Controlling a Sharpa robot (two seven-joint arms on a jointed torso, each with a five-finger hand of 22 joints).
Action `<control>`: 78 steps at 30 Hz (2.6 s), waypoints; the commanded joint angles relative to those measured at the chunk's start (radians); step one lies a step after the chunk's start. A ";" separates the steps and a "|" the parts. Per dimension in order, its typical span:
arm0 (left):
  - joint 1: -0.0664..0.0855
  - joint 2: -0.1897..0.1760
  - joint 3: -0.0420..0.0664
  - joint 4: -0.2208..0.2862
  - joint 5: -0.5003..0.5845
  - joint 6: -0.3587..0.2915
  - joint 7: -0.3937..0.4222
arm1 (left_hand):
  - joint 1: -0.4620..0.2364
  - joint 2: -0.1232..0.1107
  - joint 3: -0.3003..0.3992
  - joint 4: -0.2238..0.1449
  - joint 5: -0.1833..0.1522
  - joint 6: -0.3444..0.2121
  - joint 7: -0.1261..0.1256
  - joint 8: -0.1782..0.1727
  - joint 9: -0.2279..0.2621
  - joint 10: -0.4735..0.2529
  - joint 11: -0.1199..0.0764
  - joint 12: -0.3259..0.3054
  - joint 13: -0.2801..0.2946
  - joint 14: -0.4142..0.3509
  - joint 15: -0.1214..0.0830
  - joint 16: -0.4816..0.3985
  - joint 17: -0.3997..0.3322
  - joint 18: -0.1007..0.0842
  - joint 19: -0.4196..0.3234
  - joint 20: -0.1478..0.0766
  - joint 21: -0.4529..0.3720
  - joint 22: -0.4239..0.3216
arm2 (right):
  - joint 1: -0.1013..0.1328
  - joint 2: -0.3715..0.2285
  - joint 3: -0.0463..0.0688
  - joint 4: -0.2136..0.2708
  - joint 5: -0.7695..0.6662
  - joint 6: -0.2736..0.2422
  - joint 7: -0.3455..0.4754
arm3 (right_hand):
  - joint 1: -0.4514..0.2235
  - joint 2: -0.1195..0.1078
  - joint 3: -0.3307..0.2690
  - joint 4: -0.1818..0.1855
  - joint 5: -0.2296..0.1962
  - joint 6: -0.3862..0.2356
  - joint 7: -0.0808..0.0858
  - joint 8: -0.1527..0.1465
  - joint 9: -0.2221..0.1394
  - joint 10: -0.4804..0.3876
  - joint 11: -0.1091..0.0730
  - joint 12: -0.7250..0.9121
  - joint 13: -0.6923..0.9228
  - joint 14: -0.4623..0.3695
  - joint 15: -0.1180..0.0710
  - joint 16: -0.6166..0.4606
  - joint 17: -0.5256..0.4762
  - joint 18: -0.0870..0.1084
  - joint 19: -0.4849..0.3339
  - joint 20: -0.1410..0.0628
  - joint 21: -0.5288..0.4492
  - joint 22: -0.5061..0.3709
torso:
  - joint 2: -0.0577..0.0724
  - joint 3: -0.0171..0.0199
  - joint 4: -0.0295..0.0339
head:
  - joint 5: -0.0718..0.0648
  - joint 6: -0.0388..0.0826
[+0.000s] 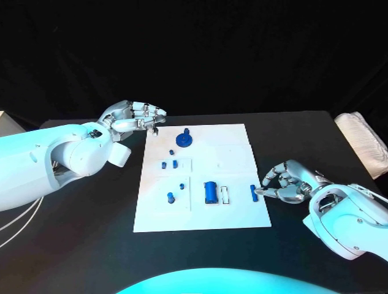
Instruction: Assemble the parts on the task board
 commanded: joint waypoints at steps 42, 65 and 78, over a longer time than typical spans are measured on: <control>-0.002 -0.001 -0.001 0.007 -0.004 0.015 0.003 | -0.007 0.003 0.005 -0.004 -0.004 -0.006 -0.001 0.007 0.002 -0.006 0.002 0.005 0.002 -0.002 0.005 -0.004 0.002 0.014 0.007 0.002 -0.005 -0.002 | -0.069 0.161 -0.003 -0.158 -0.138 0.117 -0.099 | 0.093 0.032 0.047 -0.016 -0.001 0.022 -0.006 -0.016 -0.020 0.029 0.000 0.009 0.164 0.094 0.004 0.013 0.217 -0.014 0.105 0.001 0.006 0.263 | 0.001 -0.0002 0.0014 | 0.002 -0.018; -0.002 -0.005 -0.001 0.010 -0.004 0.020 -0.004 | -0.010 0.005 0.005 -0.002 -0.004 -0.007 0.000 0.007 0.003 -0.007 0.003 0.005 0.002 -0.001 0.006 -0.004 0.002 0.014 0.007 0.002 -0.006 -0.002 | -0.082 0.187 -0.003 -0.147 -0.231 0.165 -0.142 | 0.174 0.020 0.242 -0.038 -0.001 0.064 -0.016 -0.037 -0.050 0.040 -0.010 0.031 0.178 0.099 -0.003 0.024 0.242 -0.014 0.105 -0.004 0.006 0.263 | -0.002 -0.0008 0.0008 | 0.006 -0.018; -0.002 -0.004 -0.001 0.010 -0.004 0.019 -0.006 | -0.010 0.005 0.006 -0.002 -0.004 -0.007 -0.001 0.007 0.003 -0.007 0.003 0.005 0.002 -0.002 0.005 -0.004 0.002 0.014 0.007 0.002 -0.007 -0.002 | -0.029 0.176 0.002 -0.054 0.007 -0.002 -0.080 | 0.094 0.013 0.328 -0.022 -0.002 0.084 -0.029 -0.031 -0.050 0.063 -0.020 0.077 0.204 0.103 -0.012 0.031 0.255 -0.014 0.105 -0.012 0.006 0.263 | 0.000 -0.0012 0.0019 | 0.003 -0.017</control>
